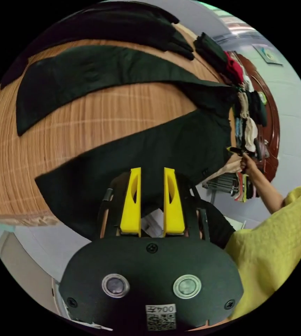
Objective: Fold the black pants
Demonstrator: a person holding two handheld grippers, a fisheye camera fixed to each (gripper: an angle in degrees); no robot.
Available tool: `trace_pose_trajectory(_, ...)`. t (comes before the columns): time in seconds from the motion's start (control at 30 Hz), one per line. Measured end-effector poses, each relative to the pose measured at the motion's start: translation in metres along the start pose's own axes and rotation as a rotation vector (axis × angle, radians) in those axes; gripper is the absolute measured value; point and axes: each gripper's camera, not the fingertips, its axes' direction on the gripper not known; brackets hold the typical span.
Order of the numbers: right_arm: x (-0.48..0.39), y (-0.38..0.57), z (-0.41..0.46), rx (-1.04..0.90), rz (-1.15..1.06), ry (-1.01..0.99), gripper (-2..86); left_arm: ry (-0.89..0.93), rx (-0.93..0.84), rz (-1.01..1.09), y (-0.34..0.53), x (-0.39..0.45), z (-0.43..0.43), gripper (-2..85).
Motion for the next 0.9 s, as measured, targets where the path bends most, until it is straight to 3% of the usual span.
trace_pose_trajectory(0.1,-0.016,-0.022,0.011,-0.058,-0.056,0.051,2.1,-0.159,0.027,-0.053,0.004,-0.006,0.032,4.6)
trace_pose_trajectory(0.2,-0.022,-0.029,0.006,-0.056,-0.071,0.035,1.6,-0.119,0.126,-0.086,0.008,-0.009,0.035,2.8)
trace_pose_trajectory(0.53,-0.070,-0.044,0.010,-0.190,-0.345,0.220,-0.2,-0.349,0.158,0.267,-0.032,0.027,0.048,0.5)
trace_pose_trajectory(0.73,-0.081,-0.057,0.014,-0.307,-0.416,0.252,-0.6,-0.365,0.204,0.286,-0.036,0.042,0.049,0.2)
trace_pose_trajectory(0.9,-0.084,-0.053,0.014,-0.322,-0.434,0.273,-0.7,-0.212,0.176,0.407,0.019,0.099,0.062,0.4)
